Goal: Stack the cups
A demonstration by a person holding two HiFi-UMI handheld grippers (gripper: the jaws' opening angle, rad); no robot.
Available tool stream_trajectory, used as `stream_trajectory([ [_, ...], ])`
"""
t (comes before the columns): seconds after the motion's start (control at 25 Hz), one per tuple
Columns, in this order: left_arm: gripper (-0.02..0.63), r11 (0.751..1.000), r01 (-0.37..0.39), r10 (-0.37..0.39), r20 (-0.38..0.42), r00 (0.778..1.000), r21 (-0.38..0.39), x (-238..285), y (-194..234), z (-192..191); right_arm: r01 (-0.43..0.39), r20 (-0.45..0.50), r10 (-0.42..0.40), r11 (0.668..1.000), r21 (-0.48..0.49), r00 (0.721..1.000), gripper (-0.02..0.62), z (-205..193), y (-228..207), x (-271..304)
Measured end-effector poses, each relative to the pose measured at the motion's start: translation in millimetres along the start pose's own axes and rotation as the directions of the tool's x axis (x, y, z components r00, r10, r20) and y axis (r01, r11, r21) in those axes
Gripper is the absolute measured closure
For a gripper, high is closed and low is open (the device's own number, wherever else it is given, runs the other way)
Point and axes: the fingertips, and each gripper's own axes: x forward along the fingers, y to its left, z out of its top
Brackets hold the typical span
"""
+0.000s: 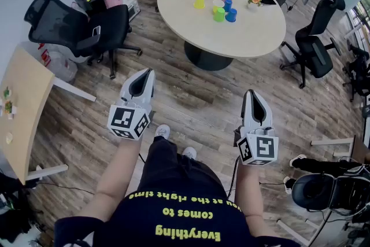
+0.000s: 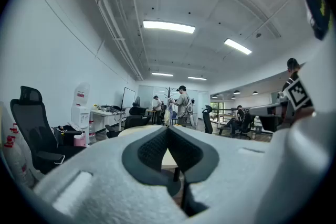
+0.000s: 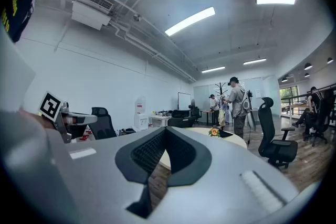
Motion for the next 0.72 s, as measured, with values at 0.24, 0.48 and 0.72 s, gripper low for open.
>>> stream_trajectory([
  [0.24, 0.603, 1.0, 0.004, -0.004, -0.004, 1.0, 0.006, -9.9, -26.1, -4.5, 0.002, 0.019, -0.002, 1.0, 0.001, 1.0, 0.584, 4.5, -7.6, -22.3],
  [0.48, 0.603, 0.999, 0.002, -0.002, 0.001, 1.0, 0.032, -14.9, -41.2, -0.8, 0.002, 0.027, -0.003, 1.0, 0.017, 1.0, 0.584, 6.5, -15.1, -33.2],
  [0.72, 0.512, 1.0, 0.0, 0.0, 0.0, 1.0, 0.012, -10.6, -54.0, 2.3, -0.029, 0.051, 0.026, 0.998, 0.059, 0.998, 0.473, 7.0, -21.8, -39.9],
])
